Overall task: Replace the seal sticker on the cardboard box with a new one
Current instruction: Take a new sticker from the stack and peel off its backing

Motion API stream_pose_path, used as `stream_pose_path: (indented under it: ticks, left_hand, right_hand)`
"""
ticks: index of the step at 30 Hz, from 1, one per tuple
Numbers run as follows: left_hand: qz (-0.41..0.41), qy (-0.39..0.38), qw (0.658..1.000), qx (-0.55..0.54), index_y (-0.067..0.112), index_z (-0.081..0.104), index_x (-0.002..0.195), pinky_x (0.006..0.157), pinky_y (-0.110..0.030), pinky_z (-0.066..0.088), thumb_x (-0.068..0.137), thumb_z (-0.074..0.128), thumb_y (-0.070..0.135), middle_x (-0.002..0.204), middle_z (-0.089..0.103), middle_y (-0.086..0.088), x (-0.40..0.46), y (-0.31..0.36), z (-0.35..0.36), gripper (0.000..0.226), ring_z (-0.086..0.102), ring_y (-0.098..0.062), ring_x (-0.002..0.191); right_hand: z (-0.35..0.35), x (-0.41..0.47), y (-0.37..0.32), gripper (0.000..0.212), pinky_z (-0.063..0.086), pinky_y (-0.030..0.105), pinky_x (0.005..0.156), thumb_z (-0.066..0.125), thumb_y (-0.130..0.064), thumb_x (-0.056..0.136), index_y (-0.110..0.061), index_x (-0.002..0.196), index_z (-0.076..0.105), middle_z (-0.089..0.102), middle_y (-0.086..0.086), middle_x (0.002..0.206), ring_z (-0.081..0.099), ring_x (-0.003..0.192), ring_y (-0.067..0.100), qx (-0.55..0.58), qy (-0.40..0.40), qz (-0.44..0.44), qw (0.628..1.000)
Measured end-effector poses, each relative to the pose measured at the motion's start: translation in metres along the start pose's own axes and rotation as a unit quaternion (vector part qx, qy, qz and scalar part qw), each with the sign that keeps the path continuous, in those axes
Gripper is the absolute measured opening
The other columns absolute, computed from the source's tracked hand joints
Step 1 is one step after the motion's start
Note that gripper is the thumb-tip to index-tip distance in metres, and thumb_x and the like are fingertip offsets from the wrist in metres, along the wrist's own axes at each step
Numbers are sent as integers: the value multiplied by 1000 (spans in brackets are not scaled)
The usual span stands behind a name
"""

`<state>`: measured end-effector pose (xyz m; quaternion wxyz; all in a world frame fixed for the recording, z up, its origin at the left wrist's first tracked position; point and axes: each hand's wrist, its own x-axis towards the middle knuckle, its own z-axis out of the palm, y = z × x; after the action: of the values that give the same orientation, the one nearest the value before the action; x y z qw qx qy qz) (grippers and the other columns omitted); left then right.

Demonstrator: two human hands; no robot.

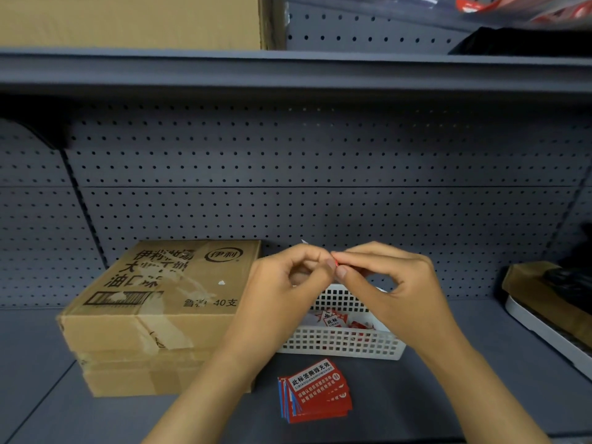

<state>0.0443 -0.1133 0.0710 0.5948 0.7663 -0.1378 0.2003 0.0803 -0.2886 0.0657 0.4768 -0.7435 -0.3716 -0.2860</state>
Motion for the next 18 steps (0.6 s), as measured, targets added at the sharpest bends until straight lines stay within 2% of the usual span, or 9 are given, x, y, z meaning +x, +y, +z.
stream_pose_path:
  ticks: [3, 6, 10, 13, 15, 16, 18]
  left_hand:
    - [64, 0, 990, 122, 21, 73, 87, 75, -10, 51, 93, 65, 15, 86, 76, 9, 0, 2, -2, 11, 72, -5, 85]
    - [113, -1, 971, 212, 25, 71, 89, 77, -14, 53, 91, 63, 23, 85, 72, 12, 1, 1, -2, 9, 69, -4, 87]
    - [125, -1, 963, 240, 30, 68, 87, 77, -19, 51, 89, 58, 34, 81, 69, 15, 2, -1, 0, 12, 65, -3, 86]
    - [115, -9, 966, 231, 30, 68, 86, 77, -14, 49, 88, 55, 36, 81, 69, 15, 1, -3, 1, 14, 65, -4, 86]
    - [104, -15, 970, 218, 29, 68, 86, 76, -11, 47, 88, 57, 32, 82, 70, 13, 2, -4, 2, 11, 66, -5, 85]
    - [98, -17, 973, 211, 28, 68, 85, 75, -9, 47, 88, 58, 30, 82, 70, 12, 2, -4, 2, 10, 66, -5, 85]
    - [84, -15, 977, 196, 25, 68, 84, 74, -7, 45, 89, 61, 24, 82, 70, 11, 2, -4, 2, 9, 66, -6, 85]
  right_hand:
    - [-2, 0, 2, 19, 63, 27, 68, 81, -6, 83, -17, 99, 83, 80, -8, 87, 77, 79, 8, -19, 17, 28, 999]
    - [-2, -1, 2, 12, 62, 27, 65, 80, -11, 82, -18, 90, 85, 80, -9, 78, 76, 73, 7, -36, 8, 32, 999]
    - [-2, 0, -1, 16, 62, 27, 62, 71, -28, 81, -21, 85, 85, 79, -10, 74, 76, 69, 6, -26, -5, 37, 999]
    - [-3, -1, -1, 18, 62, 24, 63, 70, -34, 79, -24, 83, 84, 79, -10, 73, 76, 69, 7, 0, -10, 63, 998]
    - [-2, -2, 1, 13, 61, 20, 64, 72, -30, 79, -26, 81, 84, 80, -10, 74, 77, 71, 7, 10, -7, 86, 996]
    - [-2, -3, 3, 9, 60, 19, 65, 75, -23, 80, -25, 80, 84, 80, -11, 74, 77, 71, 6, 22, -2, 106, 994]
    - [-4, -3, 5, 22, 59, 19, 66, 76, -3, 82, -24, 77, 83, 80, -10, 73, 76, 70, 5, 37, 20, 152, 988]
